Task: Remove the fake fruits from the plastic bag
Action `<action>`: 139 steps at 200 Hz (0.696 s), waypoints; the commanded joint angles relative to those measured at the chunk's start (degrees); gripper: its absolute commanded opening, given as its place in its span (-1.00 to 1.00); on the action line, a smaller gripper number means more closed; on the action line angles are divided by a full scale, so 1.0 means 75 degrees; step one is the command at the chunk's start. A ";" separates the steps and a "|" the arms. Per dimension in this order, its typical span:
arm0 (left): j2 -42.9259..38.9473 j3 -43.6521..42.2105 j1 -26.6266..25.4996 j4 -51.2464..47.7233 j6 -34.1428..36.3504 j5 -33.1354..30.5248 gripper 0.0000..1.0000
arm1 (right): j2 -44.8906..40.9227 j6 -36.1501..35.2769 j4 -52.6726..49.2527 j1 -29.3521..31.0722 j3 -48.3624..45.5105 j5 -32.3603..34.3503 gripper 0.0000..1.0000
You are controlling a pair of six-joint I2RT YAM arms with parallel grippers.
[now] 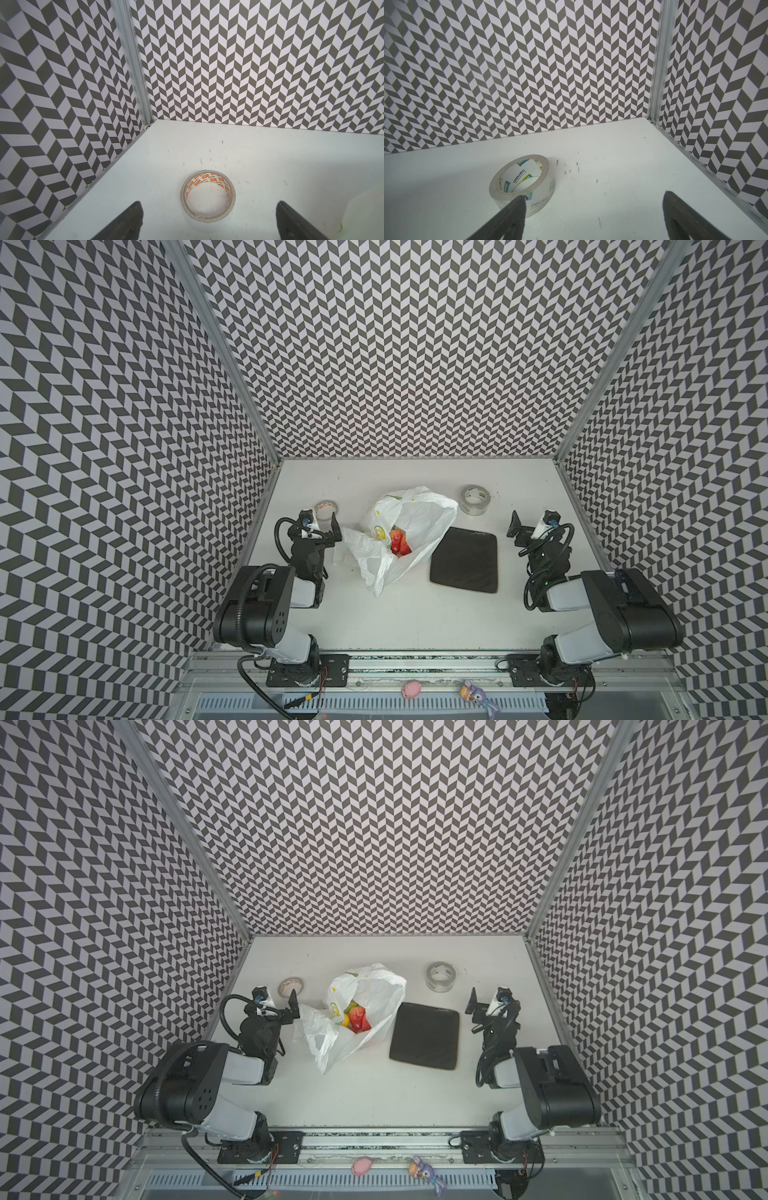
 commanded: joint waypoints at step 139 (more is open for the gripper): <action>-0.4903 0.4876 -0.0514 -1.1145 -0.1958 0.1971 0.99 | -0.5194 0.3919 -1.1561 0.0001 0.3586 -0.3619 0.82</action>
